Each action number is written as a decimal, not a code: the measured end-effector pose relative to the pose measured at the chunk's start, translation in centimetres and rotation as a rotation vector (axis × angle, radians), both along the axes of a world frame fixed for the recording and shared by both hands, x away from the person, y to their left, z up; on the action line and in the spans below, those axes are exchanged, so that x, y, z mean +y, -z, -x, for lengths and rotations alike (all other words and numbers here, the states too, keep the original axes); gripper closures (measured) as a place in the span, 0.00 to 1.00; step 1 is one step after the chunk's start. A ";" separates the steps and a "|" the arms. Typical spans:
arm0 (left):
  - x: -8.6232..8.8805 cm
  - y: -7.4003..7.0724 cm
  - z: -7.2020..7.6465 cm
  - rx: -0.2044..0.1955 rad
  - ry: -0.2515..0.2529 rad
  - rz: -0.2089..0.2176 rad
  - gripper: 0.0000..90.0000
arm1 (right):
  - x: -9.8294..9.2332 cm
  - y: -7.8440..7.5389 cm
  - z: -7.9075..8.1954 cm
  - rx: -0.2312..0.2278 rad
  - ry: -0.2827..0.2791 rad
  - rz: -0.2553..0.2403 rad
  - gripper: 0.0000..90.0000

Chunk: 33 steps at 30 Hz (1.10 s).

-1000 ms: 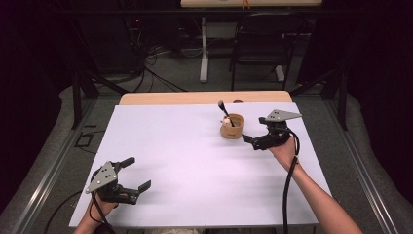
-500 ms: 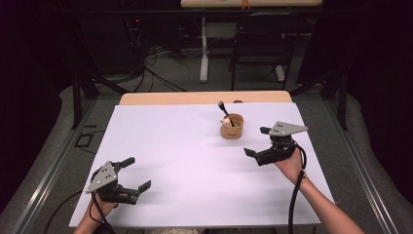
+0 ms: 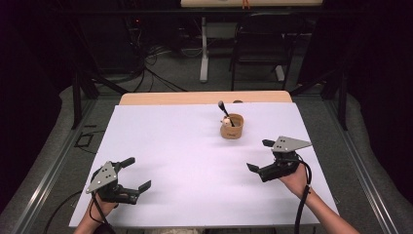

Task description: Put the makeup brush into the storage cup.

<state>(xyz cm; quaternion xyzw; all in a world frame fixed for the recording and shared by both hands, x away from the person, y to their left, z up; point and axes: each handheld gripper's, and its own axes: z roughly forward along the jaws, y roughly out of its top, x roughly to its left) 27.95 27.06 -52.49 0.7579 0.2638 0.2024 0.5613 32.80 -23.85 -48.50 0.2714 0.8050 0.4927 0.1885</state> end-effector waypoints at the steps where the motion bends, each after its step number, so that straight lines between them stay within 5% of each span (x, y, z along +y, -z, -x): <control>1: 0.0 0.0 0.0 0.000 0.000 -0.001 0.00 | 0.0 0.1 0.2 0.000 0.000 0.000 0.00; 20: 0.0 0.0 -0.1 0.003 0.003 0.000 0.00 | -1.2 1.8 3.6 0.028 0.008 0.020 0.00; 33: -0.1 0.0 0.0 0.002 0.004 0.000 0.00 | -1.1 2.6 4.5 0.022 0.001 0.041 0.00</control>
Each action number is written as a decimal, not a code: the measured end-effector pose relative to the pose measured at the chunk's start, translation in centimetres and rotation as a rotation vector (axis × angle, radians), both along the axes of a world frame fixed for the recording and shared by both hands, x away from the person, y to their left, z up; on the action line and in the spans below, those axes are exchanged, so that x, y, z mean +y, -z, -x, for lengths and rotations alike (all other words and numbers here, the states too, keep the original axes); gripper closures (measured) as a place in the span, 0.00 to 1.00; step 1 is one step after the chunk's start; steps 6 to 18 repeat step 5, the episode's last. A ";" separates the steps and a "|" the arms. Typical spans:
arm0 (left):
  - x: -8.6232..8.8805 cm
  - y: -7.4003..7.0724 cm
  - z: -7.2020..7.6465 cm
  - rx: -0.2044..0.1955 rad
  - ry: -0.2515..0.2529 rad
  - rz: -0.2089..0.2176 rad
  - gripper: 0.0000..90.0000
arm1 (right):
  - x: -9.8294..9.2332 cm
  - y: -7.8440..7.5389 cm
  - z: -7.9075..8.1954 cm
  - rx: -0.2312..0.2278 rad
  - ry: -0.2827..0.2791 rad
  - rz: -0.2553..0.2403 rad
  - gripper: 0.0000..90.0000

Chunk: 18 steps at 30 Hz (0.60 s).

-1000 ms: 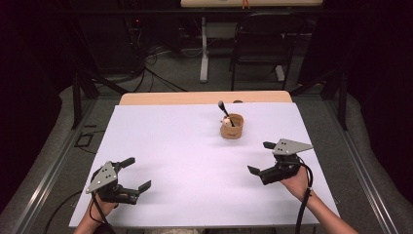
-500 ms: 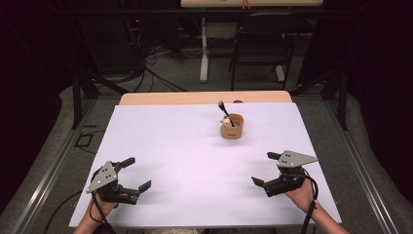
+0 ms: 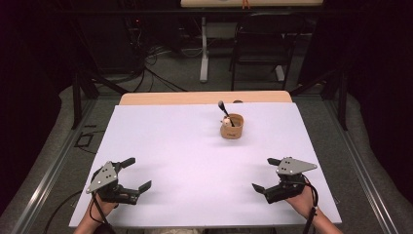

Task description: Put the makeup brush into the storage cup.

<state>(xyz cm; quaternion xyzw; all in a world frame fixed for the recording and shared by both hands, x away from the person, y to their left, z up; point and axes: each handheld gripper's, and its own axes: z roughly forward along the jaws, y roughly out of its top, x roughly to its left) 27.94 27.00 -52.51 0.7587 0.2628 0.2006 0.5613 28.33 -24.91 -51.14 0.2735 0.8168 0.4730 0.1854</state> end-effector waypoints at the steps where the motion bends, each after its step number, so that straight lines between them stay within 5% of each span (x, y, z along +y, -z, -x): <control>1: 0.0 0.0 0.0 0.000 0.001 -0.002 0.00 | 0.0 0.0 0.0 0.003 0.000 0.005 0.00; 18: 0.0 0.0 0.0 0.001 0.001 -0.005 0.00 | 0.0 -0.2 0.2 -0.009 -0.004 -0.002 0.00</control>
